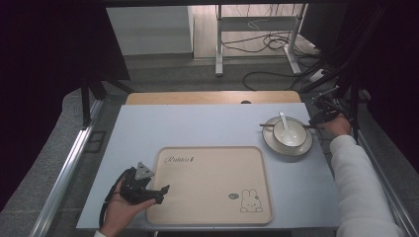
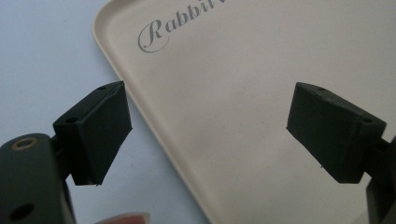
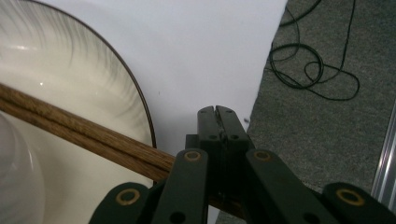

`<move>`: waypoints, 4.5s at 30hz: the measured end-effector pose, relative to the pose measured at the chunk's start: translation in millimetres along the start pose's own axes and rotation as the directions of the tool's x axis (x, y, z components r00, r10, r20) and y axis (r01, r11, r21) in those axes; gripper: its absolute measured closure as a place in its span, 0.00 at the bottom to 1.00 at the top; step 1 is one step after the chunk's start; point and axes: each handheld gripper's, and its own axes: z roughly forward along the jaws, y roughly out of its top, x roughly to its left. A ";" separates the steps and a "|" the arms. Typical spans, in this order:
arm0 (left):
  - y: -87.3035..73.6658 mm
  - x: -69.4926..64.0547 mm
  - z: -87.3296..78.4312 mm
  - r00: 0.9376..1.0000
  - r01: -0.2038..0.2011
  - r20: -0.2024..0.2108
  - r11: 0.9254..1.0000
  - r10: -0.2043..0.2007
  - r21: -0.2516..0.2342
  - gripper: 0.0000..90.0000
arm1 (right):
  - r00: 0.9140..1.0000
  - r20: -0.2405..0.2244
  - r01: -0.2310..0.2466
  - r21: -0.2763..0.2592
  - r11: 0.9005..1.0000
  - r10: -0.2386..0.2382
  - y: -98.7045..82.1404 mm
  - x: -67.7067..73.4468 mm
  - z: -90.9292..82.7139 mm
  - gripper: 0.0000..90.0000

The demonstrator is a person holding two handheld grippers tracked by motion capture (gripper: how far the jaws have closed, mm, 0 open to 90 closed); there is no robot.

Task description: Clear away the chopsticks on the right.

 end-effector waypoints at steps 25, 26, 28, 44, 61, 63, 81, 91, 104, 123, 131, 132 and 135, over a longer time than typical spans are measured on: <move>3.3 -0.4 4.7 0.999 -0.042 0.030 0.999 0.042 0.008 0.15 | 1.000 -0.017 -0.009 0.002 1.000 0.009 -28.2 5.9 -21.3 1.00; 3.3 -0.1 4.7 0.999 -0.041 0.030 0.999 0.041 0.007 0.15 | 1.000 -0.019 -0.010 -0.007 1.000 0.010 -28.6 5.1 -24.6 1.00; 3.2 0.4 4.9 0.999 -0.041 0.030 0.999 0.041 0.008 0.15 | 1.000 -0.031 -0.001 -0.017 1.000 0.001 -29.3 5.3 -30.4 1.00; 3.7 -0.6 5.7 0.999 -0.044 0.029 0.999 0.044 0.009 0.15 | 0.995 -0.086 0.047 -0.050 0.998 -0.051 -38.0 13.3 -36.1 1.00; 3.6 -0.1 6.5 0.999 -0.047 0.028 0.999 0.047 0.014 0.15 | 0.993 -0.098 0.060 -0.035 0.998 -0.063 -38.4 15.9 -33.7 1.00; 3.5 0.0 6.7 0.998 -0.048 0.027 0.999 0.048 0.016 0.15 | 0.993 -0.102 0.062 -0.031 0.998 -0.065 -38.7 16.4 -33.2 1.00; 3.4 1.2 9.5 0.999 -0.043 0.024 0.999 0.043 0.028 0.15 | 0.957 -0.069 0.284 0.042 0.958 -0.281 -31.8 7.4 -40.5 0.71; 2.4 2.4 12.0 0.999 -0.036 0.023 0.999 0.035 0.037 0.15 | 0.944 -0.117 0.318 0.074 0.945 -0.309 -29.9 2.1 -33.0 0.76; 2.4 3.0 14.0 0.999 -0.036 0.022 0.998 0.035 0.045 0.15 | 0.927 -0.131 0.365 0.083 0.927 -0.352 -30.2 2.8 -26.5 0.88; 1.3 4.9 8.0 0.999 -0.022 0.026 1.000 0.021 0.021 0.15 | 0.947 -0.103 0.298 -0.067 0.952 -0.304 -32.7 14.8 -78.0 0.94; 1.8 3.2 4.5 0.999 -0.037 0.038 0.999 0.037 0.005 0.15 | 0.966 -0.141 0.196 -0.151 0.969 -0.217 -52.9 39.7 -111.2 0.94; 2.2 2.7 4.2 0.999 -0.038 0.039 0.999 0.038 0.003 0.15 | 0.967 -0.144 0.189 -0.159 0.969 -0.212 -56.9 43.6 -113.9 0.94; 3.7 1.5 3.2 0.998 -0.040 0.042 0.999 0.040 -0.001 0.15 | 0.968 -0.162 0.160 -0.187 0.969 -0.191 -70.2 57.2 -122.5 0.94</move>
